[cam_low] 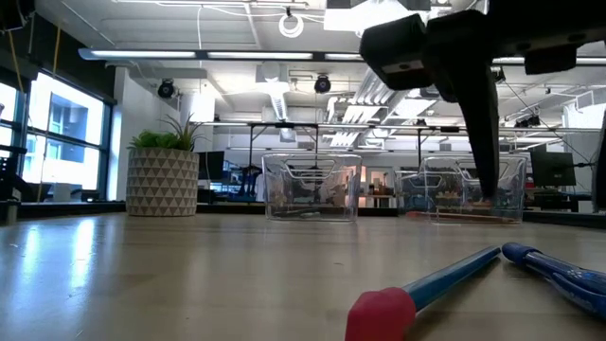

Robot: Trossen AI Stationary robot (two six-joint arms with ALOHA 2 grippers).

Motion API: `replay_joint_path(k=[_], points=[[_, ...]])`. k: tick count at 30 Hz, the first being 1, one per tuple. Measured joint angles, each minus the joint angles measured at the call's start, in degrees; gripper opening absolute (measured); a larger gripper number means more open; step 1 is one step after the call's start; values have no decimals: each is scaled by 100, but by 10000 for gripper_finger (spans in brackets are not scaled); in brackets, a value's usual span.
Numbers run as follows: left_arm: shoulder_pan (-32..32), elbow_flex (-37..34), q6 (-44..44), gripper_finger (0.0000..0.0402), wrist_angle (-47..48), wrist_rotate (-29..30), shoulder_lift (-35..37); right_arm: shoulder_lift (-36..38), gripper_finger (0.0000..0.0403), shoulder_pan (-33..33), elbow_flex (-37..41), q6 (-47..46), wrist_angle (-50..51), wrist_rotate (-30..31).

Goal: Sort crayons/erasers/pens/pencils in bins
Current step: Put the blue pen into the bottom right transparent bin

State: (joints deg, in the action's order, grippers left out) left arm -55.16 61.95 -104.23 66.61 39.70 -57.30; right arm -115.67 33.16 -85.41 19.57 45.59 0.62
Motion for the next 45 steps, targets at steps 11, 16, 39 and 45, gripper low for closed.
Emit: replay_joint_path(k=[11,16,39,45], points=[[0,0,152,119,9,4,-2,-408,167,-1,-2,2,-54,-261],[0,0,145,119,11,13,-2,-488,166,-18,-3,2,-50,-315],[0,0,143,119,11,0,-2,-499,9,164,-15,-353,213,-408],[0,0,143,119,11,-2,-9,-488,5,222,-15,-1048,223,-426]])
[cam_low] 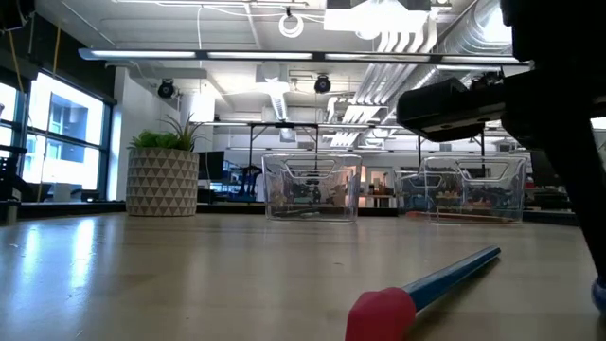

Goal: Sort crayons/erasers/pens/pencils in bins
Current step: Put the blue pen into the bottom right transparent bin

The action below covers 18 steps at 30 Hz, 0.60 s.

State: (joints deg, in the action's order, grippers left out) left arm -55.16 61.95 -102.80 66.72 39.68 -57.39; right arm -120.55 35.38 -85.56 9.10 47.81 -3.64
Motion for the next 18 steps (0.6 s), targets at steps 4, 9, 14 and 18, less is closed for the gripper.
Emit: replay_joint_path(k=[4,9,14,18], points=[[0,0,0,119,0,0,0,54,5,8,12,-633,32,-91],[-2,0,2,119,0,0,0,306,5,44,22,-1224,73,-79],[-2,0,103,119,0,2,0,574,5,68,22,-1733,136,97],[-2,0,104,119,-2,63,0,803,5,75,20,-2154,243,252]])
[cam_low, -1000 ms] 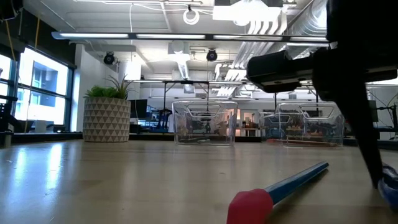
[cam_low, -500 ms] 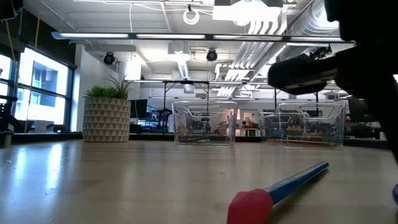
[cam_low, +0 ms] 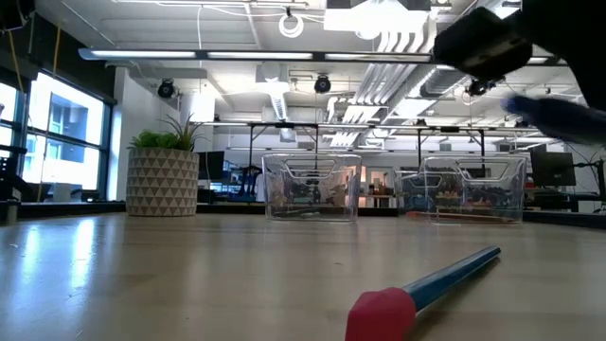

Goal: Sort crayons/erasers/pens/pencils in bins
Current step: Put the blue pen into the bottom right transparent bin

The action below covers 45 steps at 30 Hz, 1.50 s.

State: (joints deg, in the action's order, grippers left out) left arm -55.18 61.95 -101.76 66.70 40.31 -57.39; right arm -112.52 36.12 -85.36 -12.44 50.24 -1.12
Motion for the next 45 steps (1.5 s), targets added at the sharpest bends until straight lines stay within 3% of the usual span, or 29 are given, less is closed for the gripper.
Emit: replay_joint_path(k=[14,26,30,38,45], points=[[53,0,252,119,-12,832,0,1033,5,256,-4,-1485,1302,1671],[1153,0,808,119,-188,1008,0,1864,5,289,-4,-1966,2911,2497],[1562,-2,1504,119,-758,1006,0,2102,5,369,-2,-2247,3462,2768],[2299,-2,3791,119,-2537,953,-177,2514,5,571,2,-2651,3948,3088],[2878,-2,5558,119,-4065,265,-534,2912,5,647,745,-2810,3802,2917]])
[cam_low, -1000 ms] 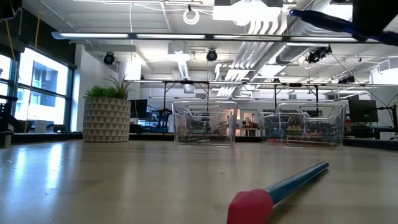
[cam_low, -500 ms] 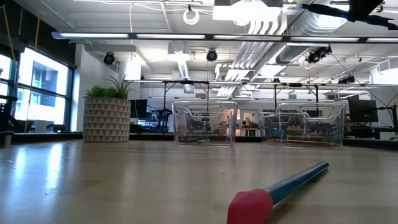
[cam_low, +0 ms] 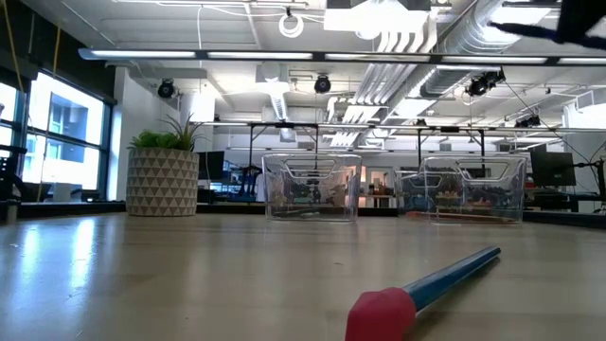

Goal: Sort crayons/erasers/pens/pencils in bins
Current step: Put the blue pen into the bottom right transparent bin

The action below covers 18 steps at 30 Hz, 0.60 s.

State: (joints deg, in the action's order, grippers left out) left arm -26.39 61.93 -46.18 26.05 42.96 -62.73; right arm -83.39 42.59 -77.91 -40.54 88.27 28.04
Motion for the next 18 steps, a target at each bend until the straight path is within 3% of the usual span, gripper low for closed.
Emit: replay_joint_path(k=[5,8,18], points=[[351,20,384,114,-574,-578,-275,498,5,156,755,-406,-624,-404],[506,171,408,106,-438,-786,-458,808,5,270,1018,-819,-796,-563],[937,1036,1191,81,-293,-1245,-1123,1680,5,952,1563,-2991,-940,-806]])
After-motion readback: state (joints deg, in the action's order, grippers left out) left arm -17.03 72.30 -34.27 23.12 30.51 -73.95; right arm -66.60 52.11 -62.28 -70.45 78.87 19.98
